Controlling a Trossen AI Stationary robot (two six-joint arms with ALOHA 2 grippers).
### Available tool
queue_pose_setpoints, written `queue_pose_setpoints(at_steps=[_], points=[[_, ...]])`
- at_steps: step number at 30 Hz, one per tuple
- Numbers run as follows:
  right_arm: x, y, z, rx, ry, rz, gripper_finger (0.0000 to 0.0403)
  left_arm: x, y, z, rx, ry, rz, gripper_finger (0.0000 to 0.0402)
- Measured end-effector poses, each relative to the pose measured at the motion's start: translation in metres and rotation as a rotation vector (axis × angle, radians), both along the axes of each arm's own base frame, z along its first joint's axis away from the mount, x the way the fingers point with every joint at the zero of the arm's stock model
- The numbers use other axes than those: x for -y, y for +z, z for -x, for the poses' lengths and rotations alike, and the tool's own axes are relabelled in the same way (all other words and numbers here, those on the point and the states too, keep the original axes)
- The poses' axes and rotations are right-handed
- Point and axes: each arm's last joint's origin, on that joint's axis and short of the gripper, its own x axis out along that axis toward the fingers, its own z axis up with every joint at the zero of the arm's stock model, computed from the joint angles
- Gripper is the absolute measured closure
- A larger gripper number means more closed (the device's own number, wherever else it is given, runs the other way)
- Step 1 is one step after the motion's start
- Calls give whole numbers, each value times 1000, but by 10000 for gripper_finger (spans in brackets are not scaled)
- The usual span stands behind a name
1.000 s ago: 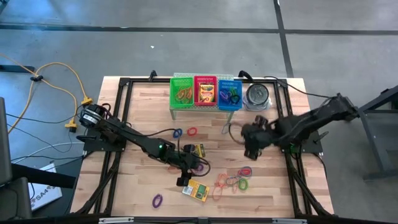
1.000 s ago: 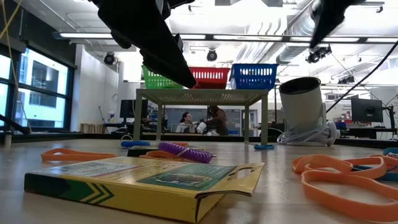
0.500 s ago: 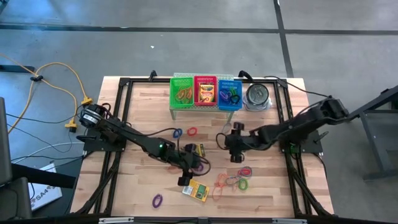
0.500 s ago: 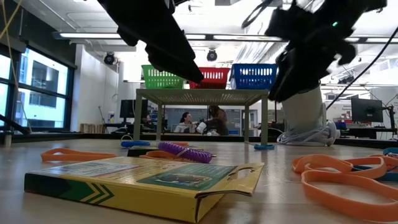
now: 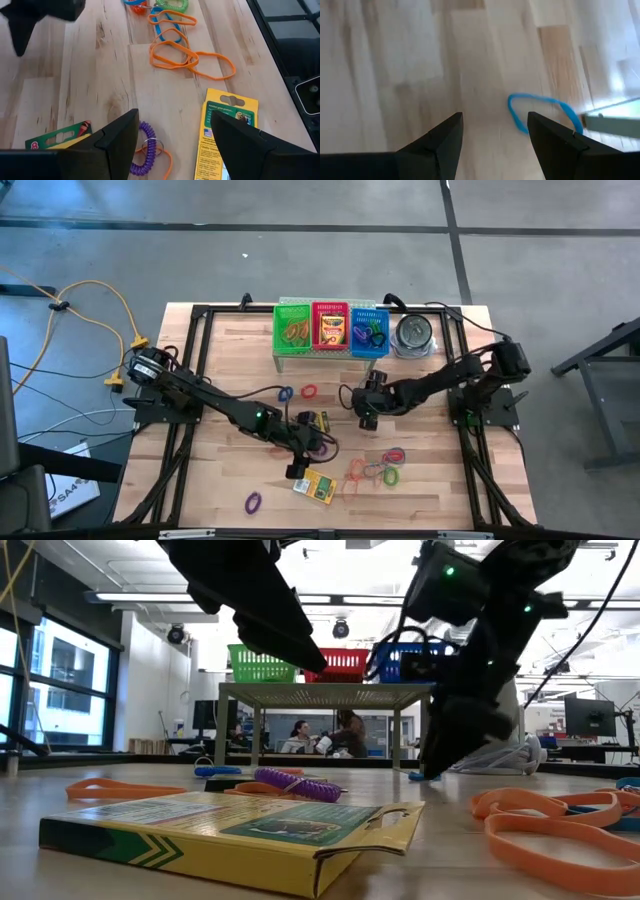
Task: Pick & Place Office Desk Supplies
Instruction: Put the top blue rubber band into the green bin on the shelf
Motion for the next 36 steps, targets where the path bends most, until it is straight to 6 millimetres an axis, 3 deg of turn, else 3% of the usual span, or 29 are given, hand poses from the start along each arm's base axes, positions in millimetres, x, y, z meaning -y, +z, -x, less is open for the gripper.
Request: queue_pose_setpoints(at_steps=[24,36], points=[[26,-3,-2,17,-144,-92,192,3,0,1,2,-7,2,160],[32,-5,-3,1,-125,-101,192,2,0,1,1,-3,5,160]])
